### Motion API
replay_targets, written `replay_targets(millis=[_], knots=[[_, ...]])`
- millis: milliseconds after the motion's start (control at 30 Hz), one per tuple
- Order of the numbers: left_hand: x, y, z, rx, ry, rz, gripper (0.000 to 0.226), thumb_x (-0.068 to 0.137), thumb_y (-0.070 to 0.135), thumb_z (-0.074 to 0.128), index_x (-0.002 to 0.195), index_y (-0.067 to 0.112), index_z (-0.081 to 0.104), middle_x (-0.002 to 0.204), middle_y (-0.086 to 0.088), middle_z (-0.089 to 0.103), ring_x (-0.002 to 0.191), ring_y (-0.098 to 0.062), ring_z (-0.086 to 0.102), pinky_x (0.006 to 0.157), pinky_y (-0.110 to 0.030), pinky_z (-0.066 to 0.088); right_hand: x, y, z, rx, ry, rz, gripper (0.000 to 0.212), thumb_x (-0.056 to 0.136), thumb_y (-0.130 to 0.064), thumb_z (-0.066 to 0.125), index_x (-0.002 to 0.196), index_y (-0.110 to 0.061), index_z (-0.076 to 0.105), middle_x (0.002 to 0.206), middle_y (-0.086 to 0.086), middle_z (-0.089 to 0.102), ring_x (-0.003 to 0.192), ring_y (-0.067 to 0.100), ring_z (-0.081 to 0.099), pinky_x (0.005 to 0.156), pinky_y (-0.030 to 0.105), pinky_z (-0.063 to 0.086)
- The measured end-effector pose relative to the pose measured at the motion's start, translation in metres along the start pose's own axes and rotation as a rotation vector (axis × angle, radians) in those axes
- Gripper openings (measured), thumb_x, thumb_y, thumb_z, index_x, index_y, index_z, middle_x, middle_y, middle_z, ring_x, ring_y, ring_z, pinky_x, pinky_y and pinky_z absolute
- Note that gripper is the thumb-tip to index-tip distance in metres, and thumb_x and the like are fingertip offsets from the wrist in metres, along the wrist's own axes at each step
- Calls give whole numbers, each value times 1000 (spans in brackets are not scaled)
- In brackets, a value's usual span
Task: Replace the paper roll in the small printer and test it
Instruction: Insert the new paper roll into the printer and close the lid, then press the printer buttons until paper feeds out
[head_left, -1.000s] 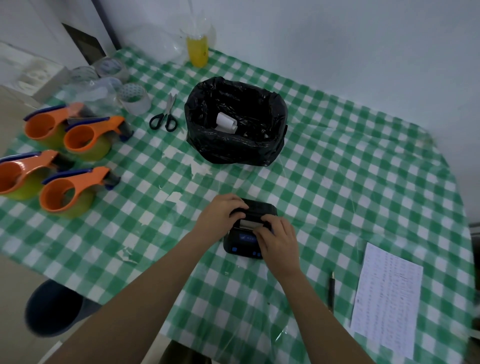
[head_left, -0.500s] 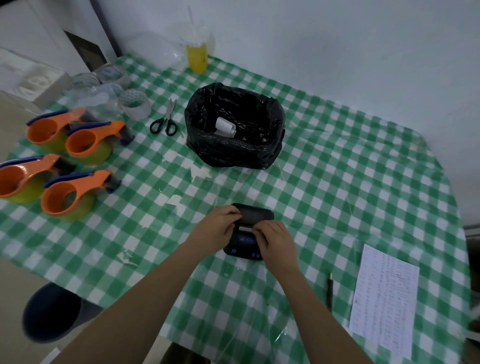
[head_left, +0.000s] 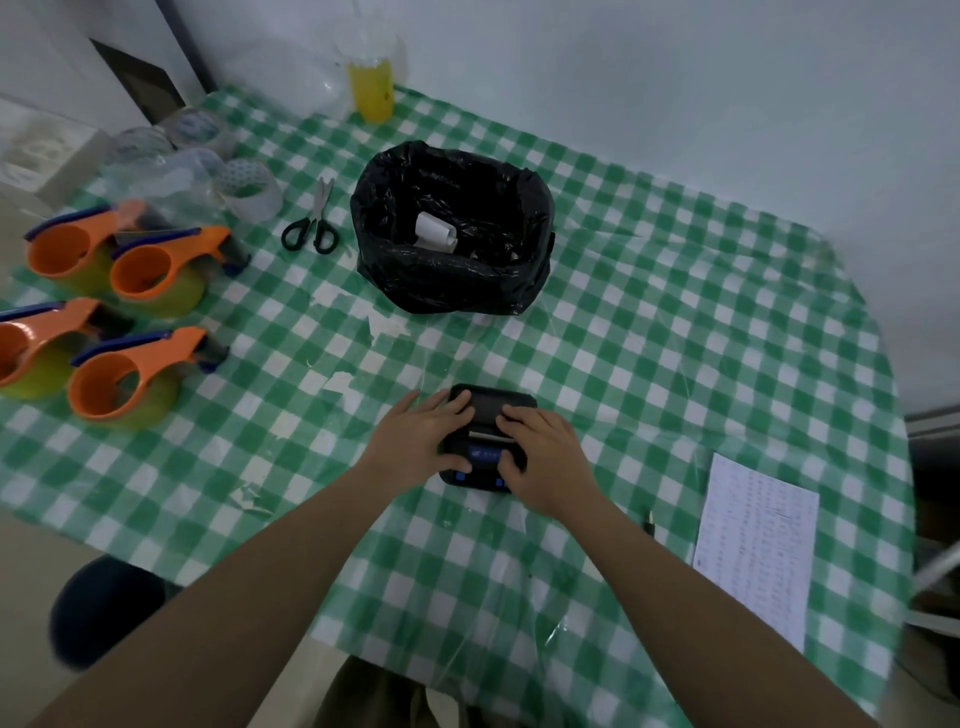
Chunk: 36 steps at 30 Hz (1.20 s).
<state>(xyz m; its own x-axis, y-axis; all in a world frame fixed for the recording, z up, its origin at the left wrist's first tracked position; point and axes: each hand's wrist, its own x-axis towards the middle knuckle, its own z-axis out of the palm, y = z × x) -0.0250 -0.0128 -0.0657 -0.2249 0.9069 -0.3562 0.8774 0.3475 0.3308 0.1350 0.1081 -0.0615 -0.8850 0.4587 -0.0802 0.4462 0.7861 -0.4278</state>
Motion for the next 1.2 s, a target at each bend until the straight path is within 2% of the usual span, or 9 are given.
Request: replay_targets(millis=[100,233,300,367,467,600,700,767,1200], knots=[[1,5,-3,69,-44,-7,71,85,55,49,144,23,26,159,5,11,147,-15,12,120,-42,9,-5,-3,7,-59,43,-10,52,75,-39,42,112,-11,65,122,4,64,109,24,57,102,41,43],[1,5,-6,33,-53,-23,71,84,52,53,143,23,28,159,6,10,147,-16,12,120,-41,12,4,-7,2,-50,10,0,50,75,-38,42,106,-9,68,115,6,66,105,26,60,104,44,42],[-2,8,-2,-183,-7,-50,69,83,41,61,142,20,32,158,5,13,146,-16,14,118,-36,18,11,-8,-8,5,-46,23,44,82,-33,45,112,-8,65,121,7,63,111,25,56,108,40,37],[-8,17,5,-523,76,-125,64,84,23,65,140,16,35,157,3,19,144,-15,20,116,-32,25,9,-5,-11,128,-68,94,40,88,-23,51,126,-11,55,137,5,51,125,21,46,108,32,32],[-21,25,19,-832,184,-274,67,84,13,64,142,17,30,155,-2,26,140,-20,32,115,-38,34,-11,-6,-3,375,22,332,49,91,-16,52,139,-15,39,151,4,33,138,19,31,112,31,30],[-32,25,34,-878,167,-335,74,84,10,64,145,17,23,149,-5,38,133,-23,42,110,-44,40,-30,-14,11,690,29,584,51,93,-15,52,141,-18,33,146,6,41,134,22,40,109,43,39],[-36,26,36,-902,172,-354,72,85,5,61,145,17,23,142,-7,47,128,-24,47,104,-43,45,-35,-20,14,786,78,664,52,92,-10,54,140,-20,36,140,6,49,129,21,46,107,41,41],[-36,28,36,-892,189,-349,70,84,3,60,143,17,26,137,-7,52,122,-19,51,100,-37,48,-34,-22,15,861,105,722,53,90,-7,55,139,-20,39,139,7,51,129,21,47,106,39,42],[-34,35,38,-855,278,-368,62,81,7,64,136,15,37,128,-8,61,116,-25,58,97,-39,48,-31,-24,15,891,119,757,53,90,-2,53,138,-20,40,137,11,53,125,23,51,105,36,43]])
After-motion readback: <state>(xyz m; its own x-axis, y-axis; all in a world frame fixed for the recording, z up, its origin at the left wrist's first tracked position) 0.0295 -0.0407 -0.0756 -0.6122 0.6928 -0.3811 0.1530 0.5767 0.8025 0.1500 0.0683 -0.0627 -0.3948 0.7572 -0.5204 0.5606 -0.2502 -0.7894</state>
